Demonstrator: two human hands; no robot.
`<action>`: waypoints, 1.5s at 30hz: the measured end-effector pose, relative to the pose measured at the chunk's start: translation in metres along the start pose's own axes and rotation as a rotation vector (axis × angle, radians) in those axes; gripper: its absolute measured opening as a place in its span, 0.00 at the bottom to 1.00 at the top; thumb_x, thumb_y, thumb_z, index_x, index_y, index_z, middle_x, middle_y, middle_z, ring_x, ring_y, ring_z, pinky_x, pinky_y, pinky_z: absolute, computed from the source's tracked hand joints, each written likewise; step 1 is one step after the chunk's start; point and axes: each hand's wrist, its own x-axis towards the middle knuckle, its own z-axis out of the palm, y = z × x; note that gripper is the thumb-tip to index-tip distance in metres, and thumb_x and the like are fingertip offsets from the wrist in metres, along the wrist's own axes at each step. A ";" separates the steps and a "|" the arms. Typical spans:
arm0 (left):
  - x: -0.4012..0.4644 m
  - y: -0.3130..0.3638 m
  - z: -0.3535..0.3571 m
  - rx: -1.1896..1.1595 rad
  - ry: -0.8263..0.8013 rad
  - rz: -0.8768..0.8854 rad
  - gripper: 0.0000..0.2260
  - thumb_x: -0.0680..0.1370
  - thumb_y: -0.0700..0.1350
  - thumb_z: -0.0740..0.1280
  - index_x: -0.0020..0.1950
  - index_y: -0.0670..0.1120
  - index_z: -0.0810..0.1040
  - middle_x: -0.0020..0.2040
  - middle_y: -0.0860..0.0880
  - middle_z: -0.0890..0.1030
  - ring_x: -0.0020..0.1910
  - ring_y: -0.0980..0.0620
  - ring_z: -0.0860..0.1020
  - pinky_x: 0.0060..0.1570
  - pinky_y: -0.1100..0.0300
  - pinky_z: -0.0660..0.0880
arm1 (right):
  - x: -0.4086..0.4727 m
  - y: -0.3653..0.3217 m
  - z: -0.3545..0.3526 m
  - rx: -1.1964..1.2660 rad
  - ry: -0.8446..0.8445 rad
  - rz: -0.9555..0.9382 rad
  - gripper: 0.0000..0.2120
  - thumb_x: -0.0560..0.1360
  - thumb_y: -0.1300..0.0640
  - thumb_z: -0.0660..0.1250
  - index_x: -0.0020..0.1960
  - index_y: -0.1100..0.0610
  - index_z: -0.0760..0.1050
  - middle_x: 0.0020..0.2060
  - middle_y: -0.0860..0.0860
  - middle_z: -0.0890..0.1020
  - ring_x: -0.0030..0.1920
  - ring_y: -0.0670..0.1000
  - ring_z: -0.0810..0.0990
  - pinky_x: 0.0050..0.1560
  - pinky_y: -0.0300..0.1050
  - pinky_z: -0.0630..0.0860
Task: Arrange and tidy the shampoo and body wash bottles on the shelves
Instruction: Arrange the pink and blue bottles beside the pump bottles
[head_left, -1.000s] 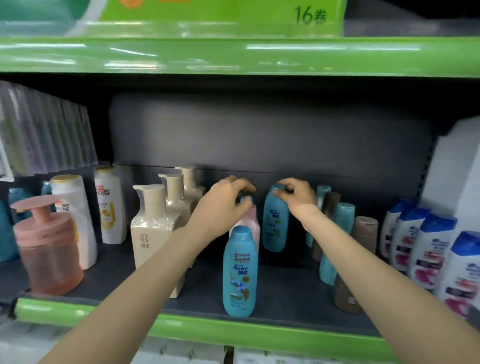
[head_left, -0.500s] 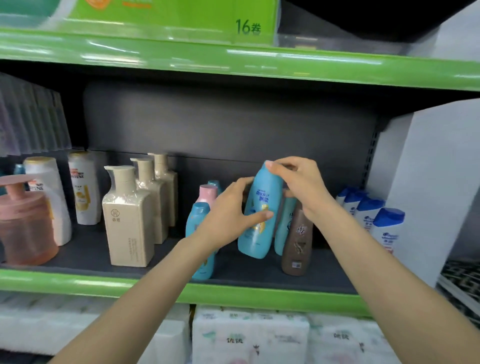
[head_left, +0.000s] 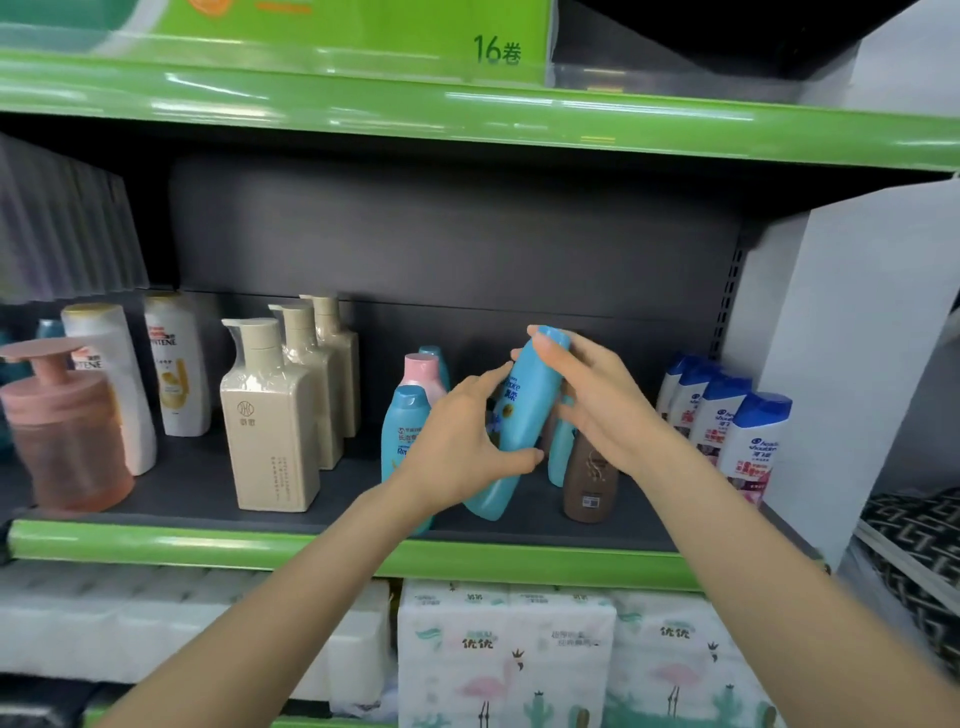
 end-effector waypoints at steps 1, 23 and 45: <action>-0.003 -0.001 -0.002 -0.037 -0.011 -0.002 0.36 0.66 0.48 0.76 0.71 0.51 0.65 0.55 0.53 0.76 0.48 0.58 0.75 0.48 0.73 0.70 | -0.002 0.002 0.001 0.029 -0.015 0.005 0.12 0.76 0.52 0.66 0.58 0.55 0.77 0.53 0.52 0.83 0.55 0.49 0.82 0.51 0.47 0.81; -0.035 -0.033 -0.054 -0.608 -0.106 -0.243 0.11 0.77 0.48 0.63 0.55 0.46 0.80 0.48 0.42 0.83 0.46 0.43 0.82 0.51 0.47 0.78 | -0.007 0.004 0.021 0.115 0.036 0.057 0.13 0.77 0.54 0.65 0.59 0.59 0.77 0.52 0.53 0.83 0.53 0.51 0.83 0.49 0.46 0.82; -0.037 -0.023 -0.051 -0.307 -0.029 -0.179 0.23 0.69 0.50 0.74 0.63 0.53 0.75 0.54 0.58 0.79 0.55 0.63 0.76 0.58 0.63 0.72 | -0.018 -0.003 0.027 0.219 0.082 0.041 0.14 0.78 0.60 0.63 0.61 0.67 0.74 0.55 0.61 0.81 0.52 0.57 0.83 0.42 0.46 0.82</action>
